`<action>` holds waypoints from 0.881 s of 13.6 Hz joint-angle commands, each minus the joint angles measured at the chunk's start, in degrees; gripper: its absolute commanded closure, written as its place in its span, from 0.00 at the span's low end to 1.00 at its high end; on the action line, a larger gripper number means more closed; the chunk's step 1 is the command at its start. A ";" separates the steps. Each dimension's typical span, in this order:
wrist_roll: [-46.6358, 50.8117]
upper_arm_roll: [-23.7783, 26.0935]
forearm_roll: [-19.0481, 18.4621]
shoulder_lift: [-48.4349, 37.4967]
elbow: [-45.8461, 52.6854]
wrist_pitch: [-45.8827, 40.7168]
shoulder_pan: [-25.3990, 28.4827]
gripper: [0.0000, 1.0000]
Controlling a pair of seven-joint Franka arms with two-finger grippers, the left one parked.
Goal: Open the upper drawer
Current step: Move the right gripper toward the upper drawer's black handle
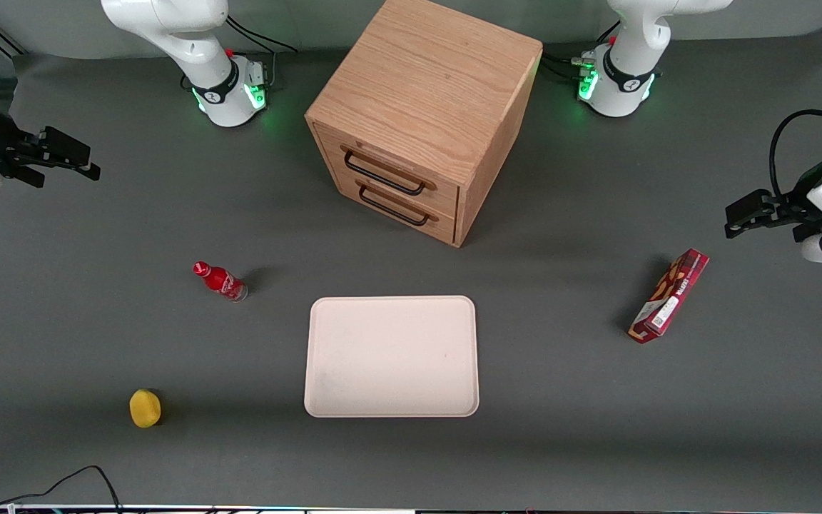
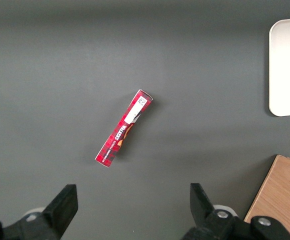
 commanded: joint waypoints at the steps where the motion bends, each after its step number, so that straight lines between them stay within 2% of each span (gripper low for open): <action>1: -1.30 0.00 0.92 -0.39 -0.40 0.88 -0.51 0.00; 4: -1.91 0.44 0.92 -0.30 -0.22 0.27 0.19 0.00; 9: -2.61 3.87 1.71 1.10 -0.31 -1.49 0.81 0.00; 12: -6.91 8.08 1.71 2.24 0.21 -2.55 0.98 0.00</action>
